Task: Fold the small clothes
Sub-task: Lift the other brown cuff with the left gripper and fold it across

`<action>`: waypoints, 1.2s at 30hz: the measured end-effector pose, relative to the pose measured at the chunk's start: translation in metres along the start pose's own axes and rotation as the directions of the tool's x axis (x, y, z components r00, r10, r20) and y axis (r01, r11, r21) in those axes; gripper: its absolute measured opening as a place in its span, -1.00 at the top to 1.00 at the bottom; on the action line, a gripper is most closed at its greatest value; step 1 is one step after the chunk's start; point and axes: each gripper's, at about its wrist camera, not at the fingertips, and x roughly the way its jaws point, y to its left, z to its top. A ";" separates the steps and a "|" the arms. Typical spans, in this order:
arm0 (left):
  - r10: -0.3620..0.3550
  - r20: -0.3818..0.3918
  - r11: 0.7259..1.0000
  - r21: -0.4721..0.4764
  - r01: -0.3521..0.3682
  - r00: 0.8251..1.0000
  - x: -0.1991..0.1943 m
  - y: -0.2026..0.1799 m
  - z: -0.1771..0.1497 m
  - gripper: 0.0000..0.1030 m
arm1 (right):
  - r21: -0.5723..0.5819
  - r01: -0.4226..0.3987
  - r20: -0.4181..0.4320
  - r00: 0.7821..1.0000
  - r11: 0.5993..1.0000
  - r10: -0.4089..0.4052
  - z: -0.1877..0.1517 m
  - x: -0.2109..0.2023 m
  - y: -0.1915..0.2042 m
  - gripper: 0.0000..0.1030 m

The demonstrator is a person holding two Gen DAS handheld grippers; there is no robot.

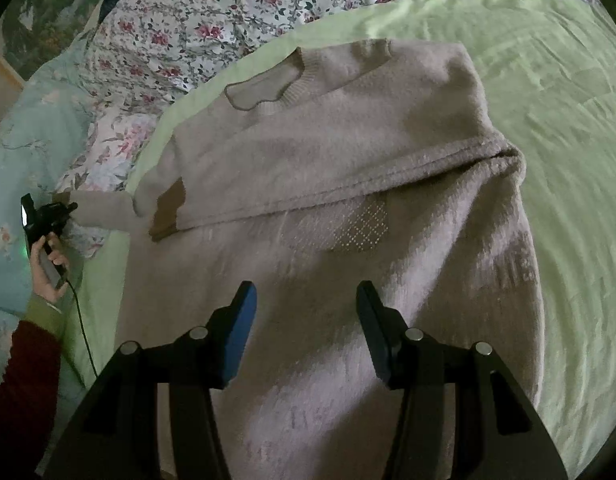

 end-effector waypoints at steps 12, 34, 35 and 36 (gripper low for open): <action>-0.354 -0.154 0.886 0.261 0.383 0.923 -0.042 -0.206 -0.117 0.85 | 0.025 -0.030 0.018 0.999 0.999 0.029 -0.007 -0.009 -0.004 -0.03; -0.324 -0.497 0.682 0.468 0.563 0.805 -0.007 -0.356 -0.289 -0.26 | 0.123 -0.019 0.090 0.996 0.992 0.008 0.005 -0.029 -0.034 -0.04; -0.327 -0.484 0.683 0.472 0.557 0.812 -0.014 -0.349 -0.287 -0.33 | 0.125 -0.026 0.092 0.996 0.992 0.014 0.008 -0.027 -0.033 -0.04; -0.332 -0.473 0.684 0.475 0.554 0.816 -0.020 -0.341 -0.285 -0.35 | 0.124 -0.031 0.094 0.995 0.992 0.019 0.011 -0.026 -0.030 -0.04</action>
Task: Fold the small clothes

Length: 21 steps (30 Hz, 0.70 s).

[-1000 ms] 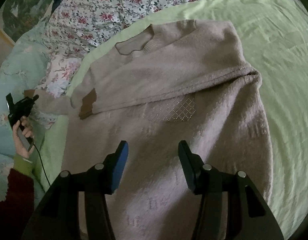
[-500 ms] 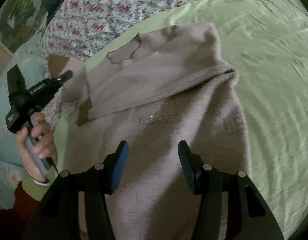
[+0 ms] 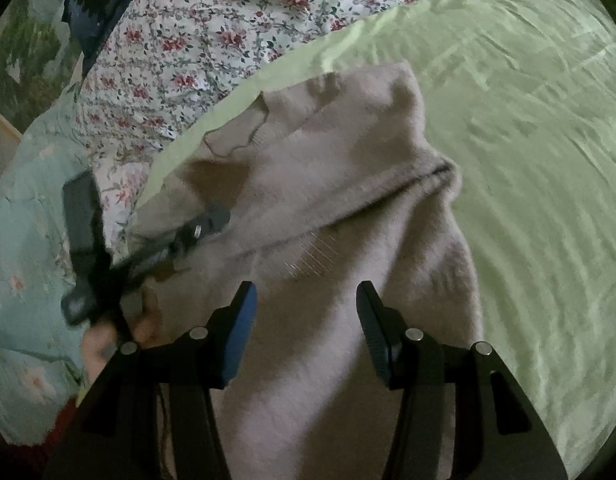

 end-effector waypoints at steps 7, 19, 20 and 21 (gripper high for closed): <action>0.168 0.039 0.978 -0.131 -0.161 0.985 -0.071 0.079 -0.042 -0.36 | -0.040 -0.038 0.008 0.999 0.998 0.038 0.027 0.026 0.028 -0.26; 0.361 -0.032 0.861 -0.373 -0.346 0.932 -0.073 0.215 -0.038 -0.32 | 0.173 -0.087 -0.029 0.995 0.981 0.093 0.076 0.109 0.009 -0.01; 0.358 -0.040 0.865 -0.361 -0.348 0.933 -0.066 0.213 -0.034 -0.32 | 0.164 -0.084 -0.032 0.995 0.983 0.090 0.078 0.111 0.012 0.32; 0.360 -0.051 0.868 -0.348 -0.354 0.932 -0.060 0.213 -0.031 -0.28 | 0.144 -0.090 -0.048 0.994 0.986 0.097 0.082 0.113 0.016 0.85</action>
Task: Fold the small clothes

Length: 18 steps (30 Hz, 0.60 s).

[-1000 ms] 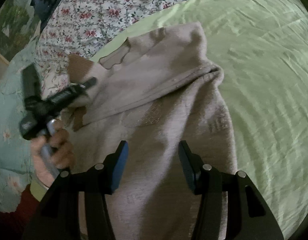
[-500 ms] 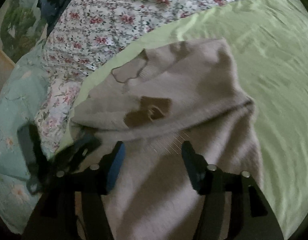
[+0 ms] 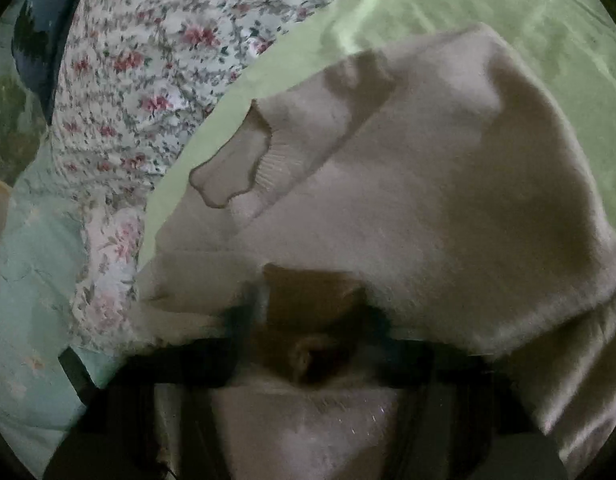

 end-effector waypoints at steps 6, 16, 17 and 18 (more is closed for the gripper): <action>0.043 -0.008 0.995 0.088 -0.042 0.999 0.003 -0.012 -0.008 -0.12 | -0.153 -0.042 0.221 0.972 0.987 0.076 0.016 -0.077 0.032 0.85; 0.027 -0.008 1.000 -0.002 -0.027 1.000 -0.005 -0.002 -0.019 0.04 | -0.102 0.107 0.150 0.984 0.989 -0.091 0.014 -0.061 -0.026 0.85; 0.021 -0.007 1.000 -0.013 -0.021 1.000 -0.006 -0.001 -0.020 0.04 | -0.107 0.099 0.163 0.983 0.989 -0.081 0.016 -0.063 -0.024 0.85; 0.018 -0.007 1.000 -0.020 -0.018 1.000 -0.006 -0.001 -0.021 0.04 | -0.112 0.090 0.183 0.981 0.990 -0.068 0.017 -0.067 -0.022 0.85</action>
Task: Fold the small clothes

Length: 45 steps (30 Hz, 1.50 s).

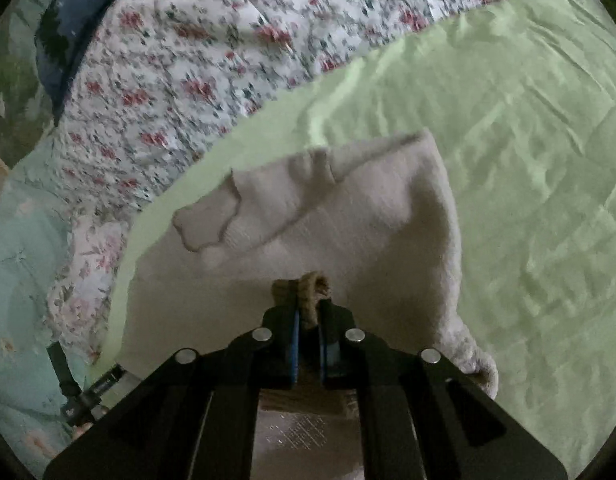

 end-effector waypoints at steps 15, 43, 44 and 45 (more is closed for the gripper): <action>0.023 -0.008 1.000 0.018 -0.023 1.000 0.002 -0.004 -0.002 0.01 | -0.196 0.120 -0.010 0.992 0.973 -0.124 -0.026 0.003 0.040 0.12; -0.331 -0.175 0.938 0.046 0.343 0.927 -0.154 0.044 -0.210 -0.25 | -0.081 0.048 -0.096 0.994 0.996 -0.056 -0.199 -0.201 -0.031 -0.08; -0.352 -0.187 0.930 0.044 0.366 0.917 -0.156 0.044 -0.217 -0.29 | -0.079 0.032 -0.098 0.994 0.996 -0.039 -0.203 -0.205 -0.033 -0.08; -0.369 -0.197 0.922 0.044 0.384 0.908 -0.157 0.045 -0.224 -0.30 | -0.069 0.004 -0.107 0.994 0.998 -0.011 -0.208 -0.209 -0.037 -0.09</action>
